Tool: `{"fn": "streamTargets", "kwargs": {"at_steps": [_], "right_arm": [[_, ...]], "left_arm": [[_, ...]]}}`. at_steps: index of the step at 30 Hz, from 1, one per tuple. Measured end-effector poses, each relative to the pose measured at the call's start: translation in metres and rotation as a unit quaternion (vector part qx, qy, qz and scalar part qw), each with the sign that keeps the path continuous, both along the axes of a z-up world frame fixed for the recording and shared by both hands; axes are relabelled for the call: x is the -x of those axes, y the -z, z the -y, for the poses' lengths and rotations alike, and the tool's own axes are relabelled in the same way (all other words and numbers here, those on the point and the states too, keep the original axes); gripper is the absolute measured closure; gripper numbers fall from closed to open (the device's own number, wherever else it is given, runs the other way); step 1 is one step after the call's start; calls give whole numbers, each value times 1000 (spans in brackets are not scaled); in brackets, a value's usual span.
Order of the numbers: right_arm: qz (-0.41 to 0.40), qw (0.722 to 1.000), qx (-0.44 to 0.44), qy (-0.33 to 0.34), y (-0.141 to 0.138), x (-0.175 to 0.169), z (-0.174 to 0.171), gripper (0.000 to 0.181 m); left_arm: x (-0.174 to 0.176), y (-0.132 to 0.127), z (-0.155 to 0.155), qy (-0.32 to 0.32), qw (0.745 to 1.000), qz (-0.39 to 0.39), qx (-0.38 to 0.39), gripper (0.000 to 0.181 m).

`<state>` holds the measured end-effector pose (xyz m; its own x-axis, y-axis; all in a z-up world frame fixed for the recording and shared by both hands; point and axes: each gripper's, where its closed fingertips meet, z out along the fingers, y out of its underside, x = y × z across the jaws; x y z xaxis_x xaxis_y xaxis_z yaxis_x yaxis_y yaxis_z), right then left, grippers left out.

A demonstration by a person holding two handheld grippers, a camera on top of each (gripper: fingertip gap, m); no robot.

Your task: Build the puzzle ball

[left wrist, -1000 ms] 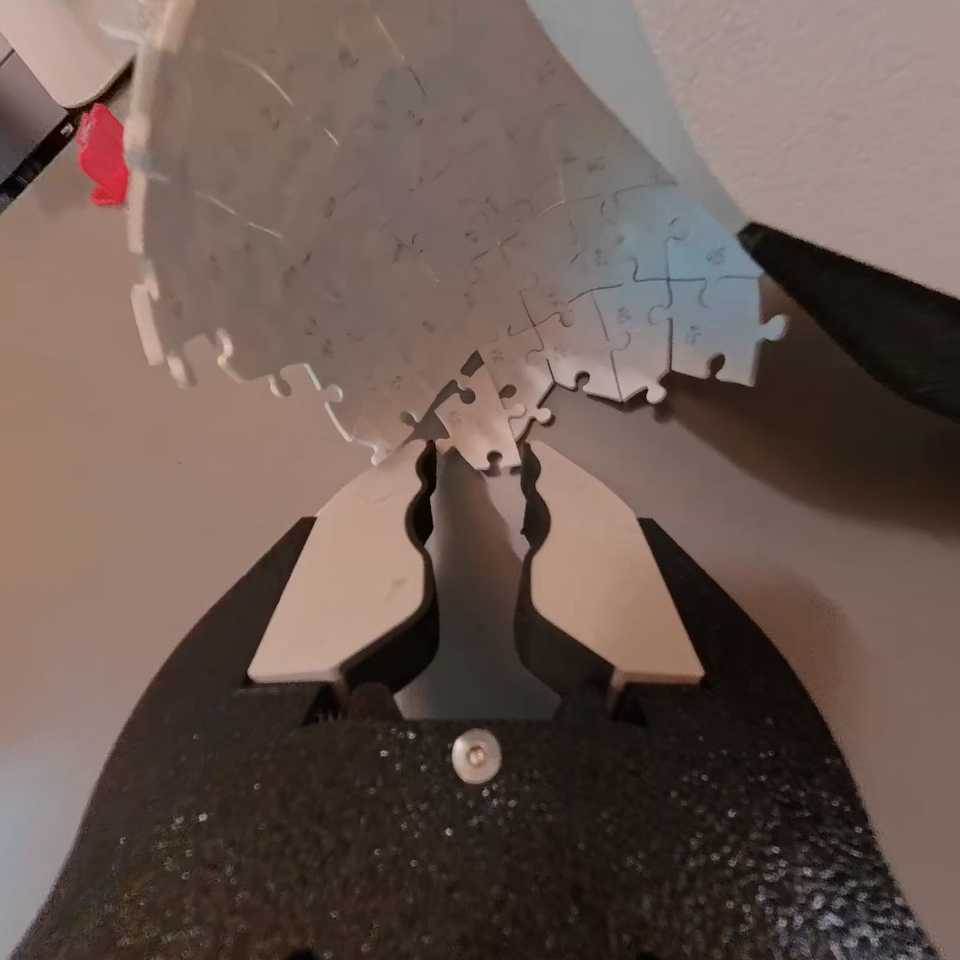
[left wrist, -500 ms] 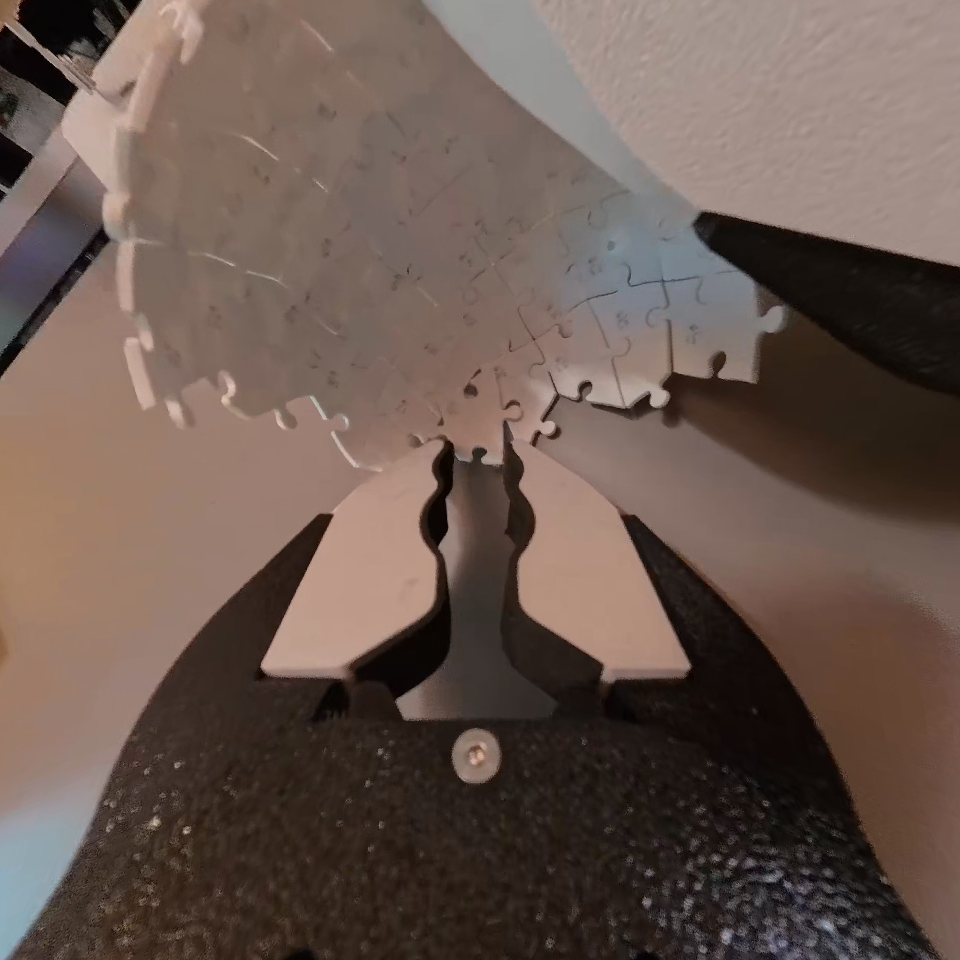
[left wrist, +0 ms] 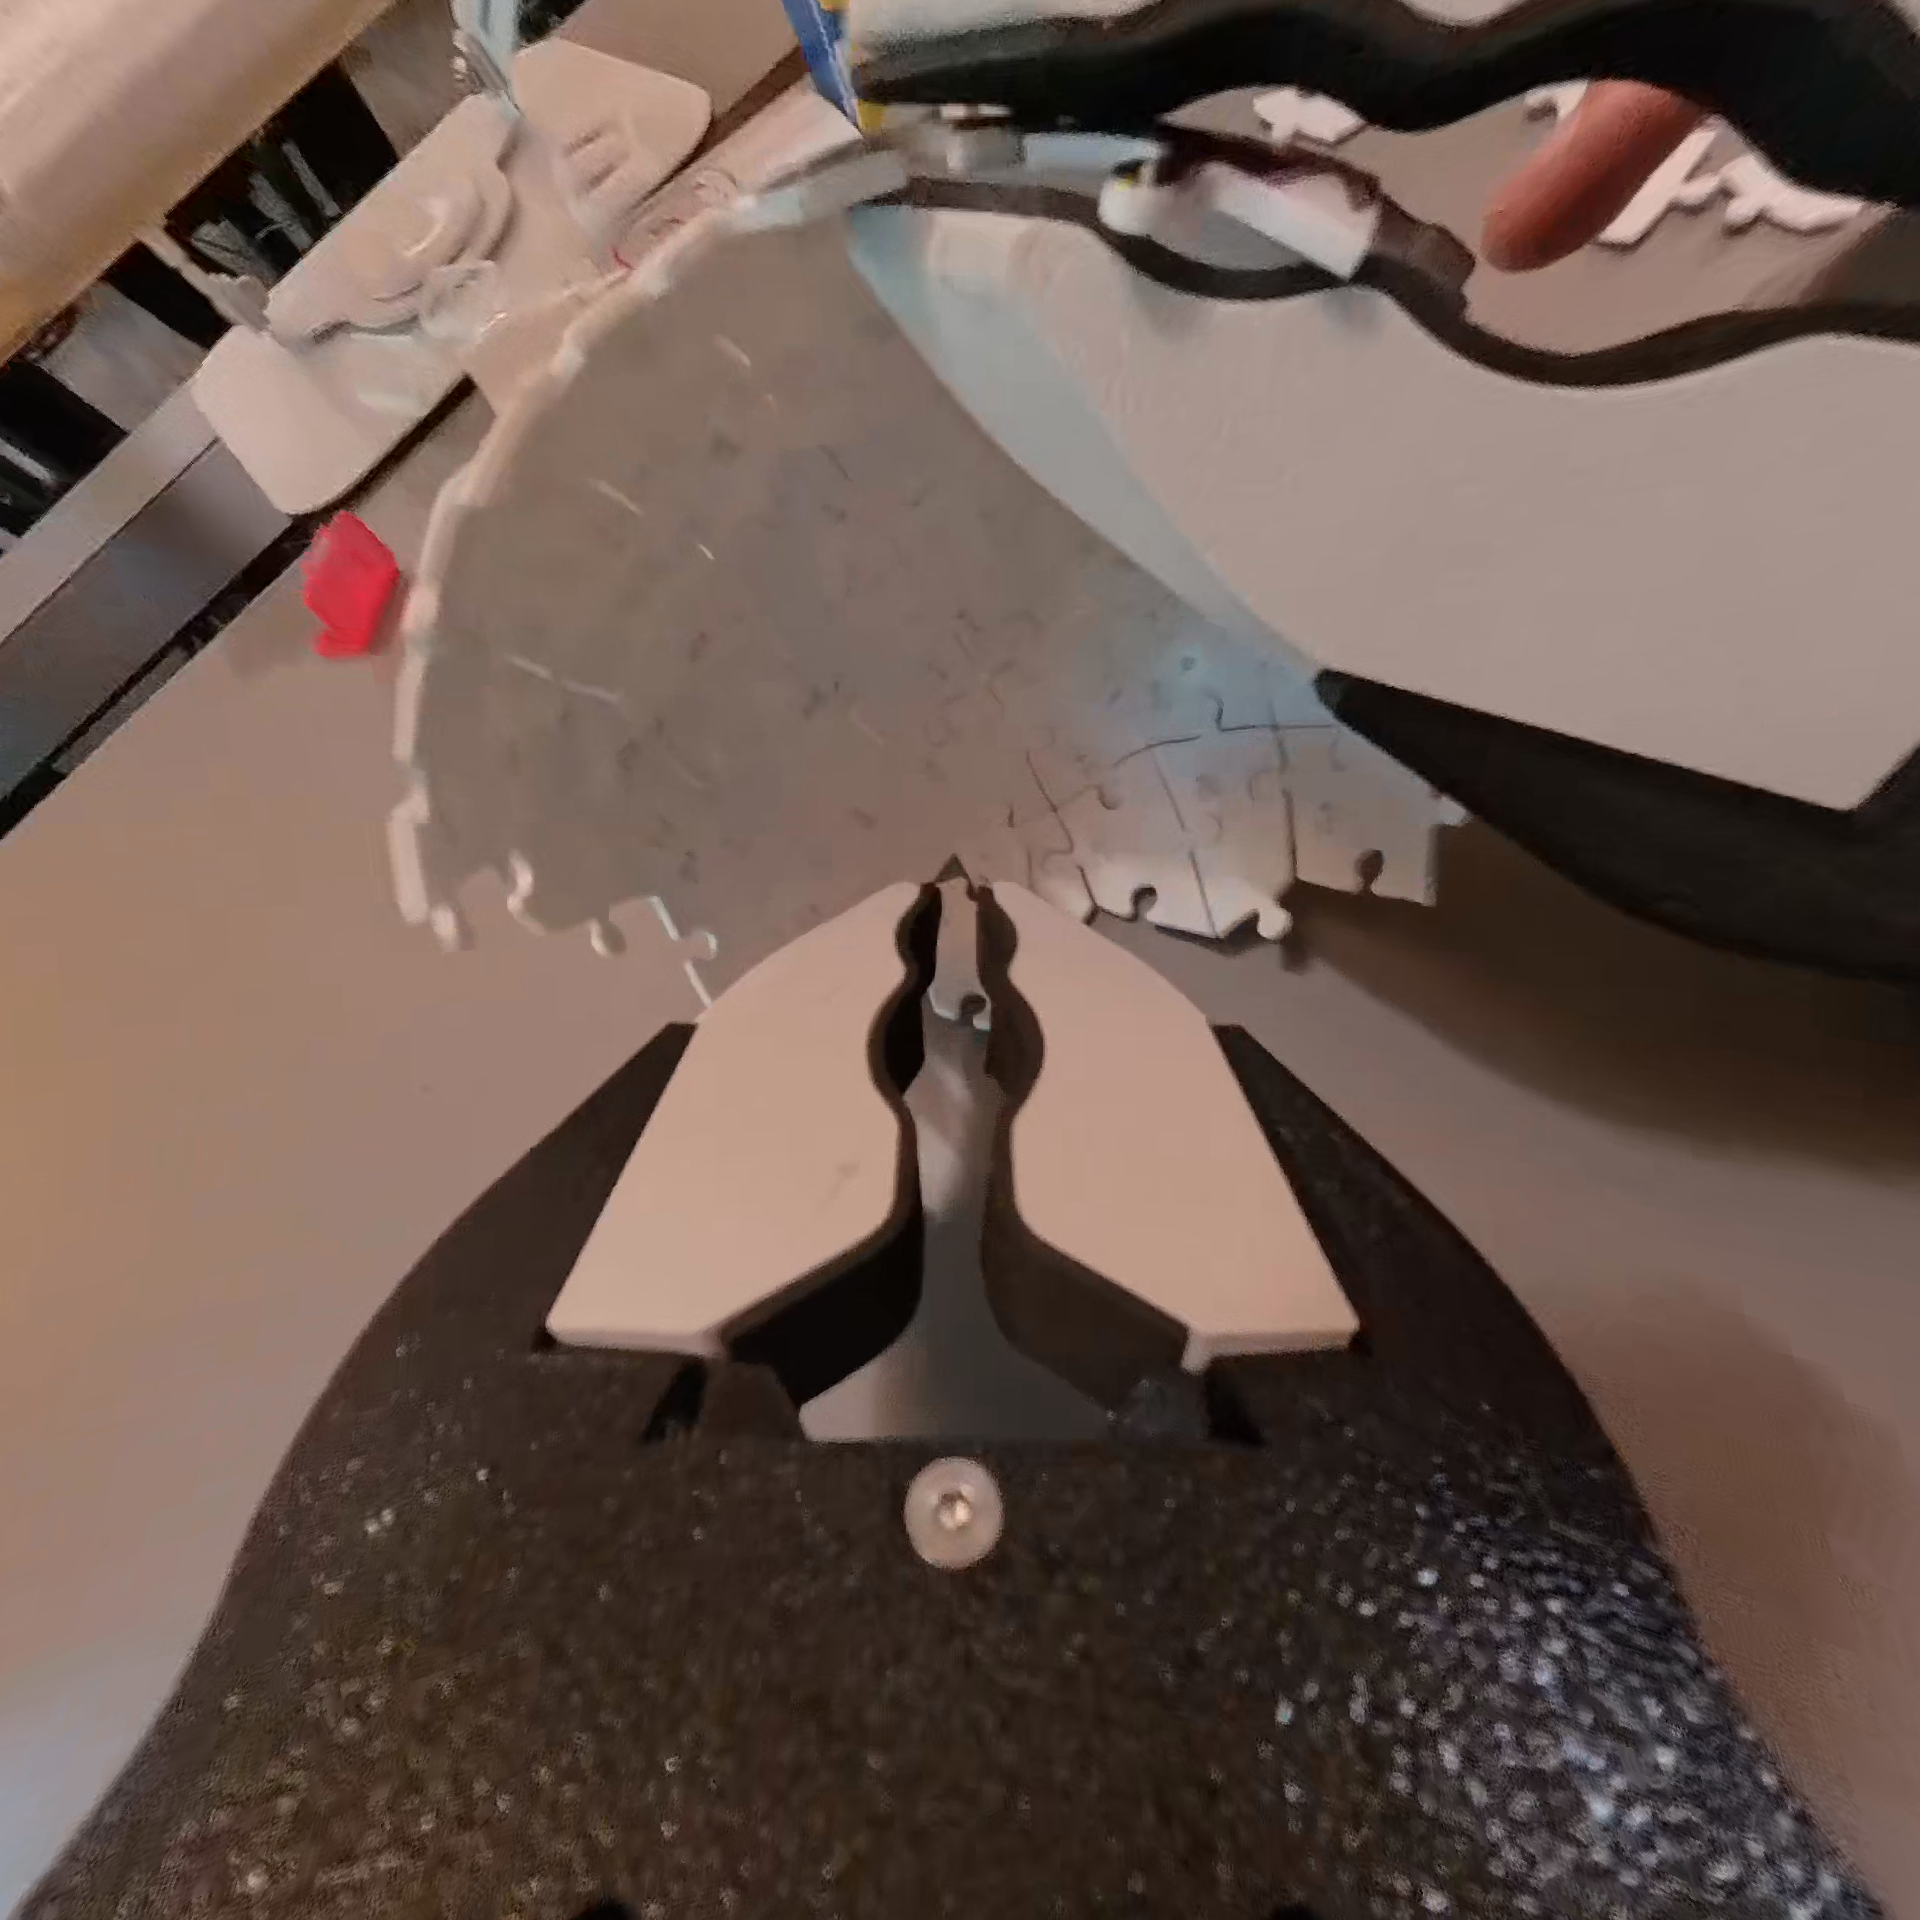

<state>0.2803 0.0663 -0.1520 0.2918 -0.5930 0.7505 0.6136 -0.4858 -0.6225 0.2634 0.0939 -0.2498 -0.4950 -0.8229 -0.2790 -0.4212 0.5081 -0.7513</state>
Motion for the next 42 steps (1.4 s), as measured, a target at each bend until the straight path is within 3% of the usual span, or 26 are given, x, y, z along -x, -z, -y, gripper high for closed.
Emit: {"fn": "streamTargets", "kwargs": {"at_steps": [10, 13, 18, 20, 24, 32, 42], "right_arm": [[-3, 1000, -1, 2, 0, 0, 1, 176], [-1, 1000, 0, 1, 0, 0, 0, 176], [-2, 1000, -1, 1, 0, 0, 0, 176], [-2, 1000, -1, 1, 0, 0, 0, 176], [-3, 1000, -1, 1, 0, 0, 0, 176], [-2, 1000, -1, 0, 0, 1, 0, 176], [-1, 1000, 0, 0, 0, 1, 0, 176]], "left_arm": [[-10, 20, -4, -10, 998, -46, -41, 179], [-9, 21, -7, -37, 998, -52, -22, 180], [-5, 22, -17, -136, 987, -74, 29, 181], [-4, 22, -13, -136, 986, -78, 56, 174], [1, 14, -20, -146, 985, -70, 59, 176], [15, 23, -15, -132, 978, -126, 97, 162], [18, 26, -14, -132, 976, -134, 107, 165]]}}
